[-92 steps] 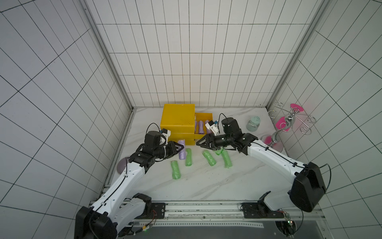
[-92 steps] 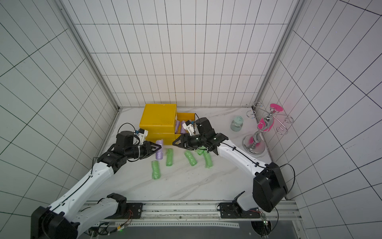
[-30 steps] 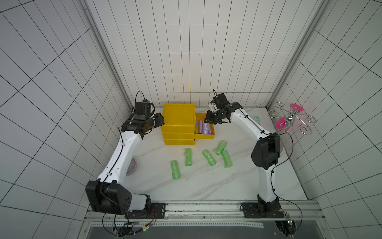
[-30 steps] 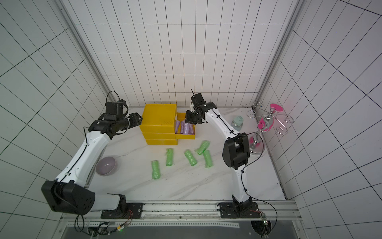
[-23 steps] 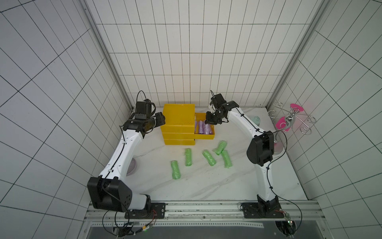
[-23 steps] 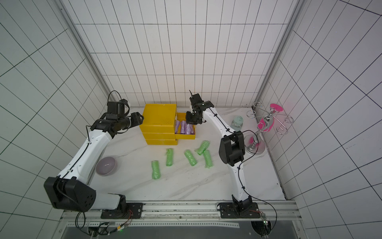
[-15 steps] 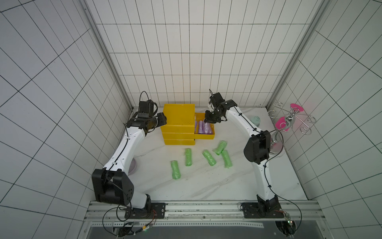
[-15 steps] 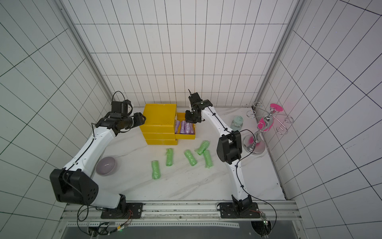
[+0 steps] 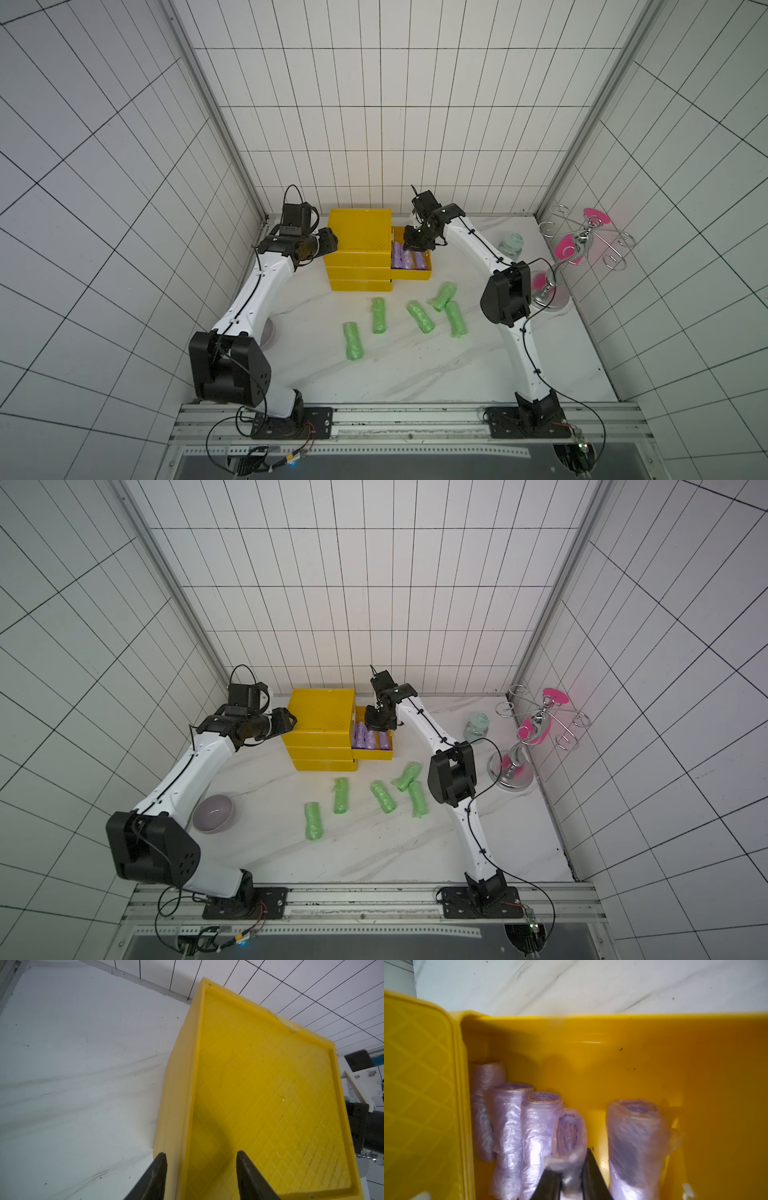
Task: Sort the rolls of trash bags by color and place them into the drawer
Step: Place the roll of trash bags in the drawer.
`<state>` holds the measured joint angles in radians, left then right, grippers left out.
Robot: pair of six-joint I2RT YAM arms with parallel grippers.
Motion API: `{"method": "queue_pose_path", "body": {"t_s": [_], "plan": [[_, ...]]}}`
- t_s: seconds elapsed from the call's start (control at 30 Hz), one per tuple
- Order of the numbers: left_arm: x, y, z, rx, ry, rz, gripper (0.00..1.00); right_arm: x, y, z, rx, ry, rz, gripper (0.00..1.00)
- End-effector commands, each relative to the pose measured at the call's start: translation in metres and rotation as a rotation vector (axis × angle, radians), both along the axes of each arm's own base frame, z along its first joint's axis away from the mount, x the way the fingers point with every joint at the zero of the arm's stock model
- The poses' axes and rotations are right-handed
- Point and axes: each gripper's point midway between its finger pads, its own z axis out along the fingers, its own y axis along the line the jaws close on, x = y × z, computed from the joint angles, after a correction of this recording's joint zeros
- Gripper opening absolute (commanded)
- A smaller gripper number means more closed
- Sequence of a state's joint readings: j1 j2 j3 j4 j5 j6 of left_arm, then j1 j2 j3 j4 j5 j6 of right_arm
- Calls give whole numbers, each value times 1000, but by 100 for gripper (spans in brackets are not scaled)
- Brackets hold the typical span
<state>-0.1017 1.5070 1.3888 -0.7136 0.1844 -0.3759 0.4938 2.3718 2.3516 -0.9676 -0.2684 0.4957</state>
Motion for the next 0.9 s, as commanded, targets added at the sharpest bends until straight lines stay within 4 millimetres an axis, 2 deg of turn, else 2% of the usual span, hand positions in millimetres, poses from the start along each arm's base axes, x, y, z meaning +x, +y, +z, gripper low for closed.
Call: {"method": "queue_pose_path", "body": {"t_s": [0.0,0.13,0.37,0.47,0.53,0.6,0.73,0.87], "plan": [[6,-1,0,1,-16,-15,53,1,10,30,33,-66,7,30],[5,-1,-2,0,-13,-15,52,-6,3,61,37,-121,13,41],[5,-2,1,-4,-18,-17,50,-22,-12,114,52,-217,26,43],[4,0,3,4,-21,-13,50,-29,-30,128,27,-249,13,41],[4,1,2,7,-18,-13,49,-30,-52,127,-15,-255,-17,35],[4,1,-1,6,-10,-15,47,-29,-73,119,-60,-246,-51,33],[3,2,-3,5,-2,-13,47,-28,-103,84,-147,-181,-81,30],[3,2,-5,8,3,-15,46,-24,-114,43,-209,-108,-84,30]]}}
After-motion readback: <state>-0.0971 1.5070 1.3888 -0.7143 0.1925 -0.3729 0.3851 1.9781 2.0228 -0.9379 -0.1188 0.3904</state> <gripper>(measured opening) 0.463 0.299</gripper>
